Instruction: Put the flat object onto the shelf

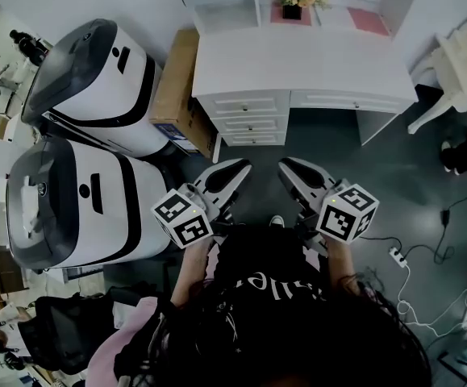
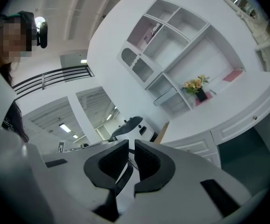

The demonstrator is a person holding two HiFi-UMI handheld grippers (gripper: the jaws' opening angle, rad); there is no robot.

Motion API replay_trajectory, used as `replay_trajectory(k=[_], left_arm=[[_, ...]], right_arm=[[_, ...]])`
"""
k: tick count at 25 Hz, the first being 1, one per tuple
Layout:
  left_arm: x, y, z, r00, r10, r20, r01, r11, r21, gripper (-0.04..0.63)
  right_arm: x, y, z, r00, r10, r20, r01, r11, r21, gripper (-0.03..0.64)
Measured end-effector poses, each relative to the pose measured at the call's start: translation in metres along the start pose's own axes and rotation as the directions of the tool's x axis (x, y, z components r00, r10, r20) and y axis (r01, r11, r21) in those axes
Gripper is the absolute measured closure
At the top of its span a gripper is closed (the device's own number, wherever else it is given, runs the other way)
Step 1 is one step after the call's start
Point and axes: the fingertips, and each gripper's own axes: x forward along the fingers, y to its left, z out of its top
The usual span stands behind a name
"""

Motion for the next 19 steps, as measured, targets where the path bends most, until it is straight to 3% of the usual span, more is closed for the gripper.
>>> replay_trajectory(k=[5, 19], left_arm=[[-0.011, 0.004, -0.003, 1.000, 0.012, 0.004, -0.012, 1.000, 0.002, 0.548], [-0.035, 0.014, -0.001, 0.999, 0.045, 0.014, -0.046, 0.984, 0.173, 0.548]], right_arm=[[0.007, 0.006, -0.008, 1.000, -0.004, -0.027, 0.004, 1.000, -0.028, 0.548], [0.023, 0.014, -0.011, 0.998, 0.008, -0.057, -0.013, 0.996, -0.089, 0.548]])
